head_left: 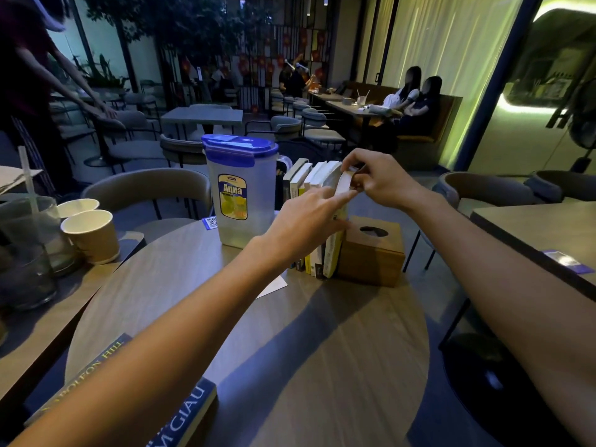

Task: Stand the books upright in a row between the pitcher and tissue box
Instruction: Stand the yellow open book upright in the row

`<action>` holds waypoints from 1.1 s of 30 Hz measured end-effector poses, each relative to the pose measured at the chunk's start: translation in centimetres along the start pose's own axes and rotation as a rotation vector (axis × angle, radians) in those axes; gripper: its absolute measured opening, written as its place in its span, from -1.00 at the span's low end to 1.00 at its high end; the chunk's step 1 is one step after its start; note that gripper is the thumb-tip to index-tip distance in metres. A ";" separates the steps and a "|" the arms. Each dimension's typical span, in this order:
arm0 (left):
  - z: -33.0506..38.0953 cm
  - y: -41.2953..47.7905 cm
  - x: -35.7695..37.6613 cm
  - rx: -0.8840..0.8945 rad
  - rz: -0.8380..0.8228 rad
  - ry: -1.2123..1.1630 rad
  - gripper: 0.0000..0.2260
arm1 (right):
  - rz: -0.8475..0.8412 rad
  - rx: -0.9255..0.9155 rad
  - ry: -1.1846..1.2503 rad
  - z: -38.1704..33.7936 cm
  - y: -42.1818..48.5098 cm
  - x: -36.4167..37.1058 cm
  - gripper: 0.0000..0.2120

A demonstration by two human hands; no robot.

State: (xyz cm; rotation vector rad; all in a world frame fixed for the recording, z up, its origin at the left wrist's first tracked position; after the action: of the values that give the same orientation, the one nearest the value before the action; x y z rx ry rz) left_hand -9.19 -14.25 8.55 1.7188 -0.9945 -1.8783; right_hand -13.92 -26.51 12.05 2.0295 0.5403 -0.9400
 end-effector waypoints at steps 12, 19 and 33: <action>-4.1 -2.5 1.9 -0.246 0.009 -0.057 -0.48 | -0.026 0.147 0.026 2.5 0.4 3.6 -0.68; -3.9 -1.8 1.4 -0.167 0.018 0.170 -0.50 | -0.021 0.181 0.092 3.2 -0.4 4.3 -0.56; -4.1 -2.5 -1.7 -0.097 -0.040 0.064 -0.66 | 0.002 -0.028 -0.033 -3.5 -1.2 1.1 -0.58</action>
State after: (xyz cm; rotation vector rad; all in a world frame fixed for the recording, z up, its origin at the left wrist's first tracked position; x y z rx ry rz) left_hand -4.46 -12.34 7.91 1.7428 -0.8366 -1.8527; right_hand -12.52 -22.86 11.97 1.9859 0.5304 -0.9578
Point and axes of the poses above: each hand's wrist, its own y-axis towards the middle knuckle, its own x-axis out of the palm, z = x × y, the point moved 10 cm from there along y, towards the middle knuckle, and after that the axes turned 5 degrees about z, right-handed, at the moved point
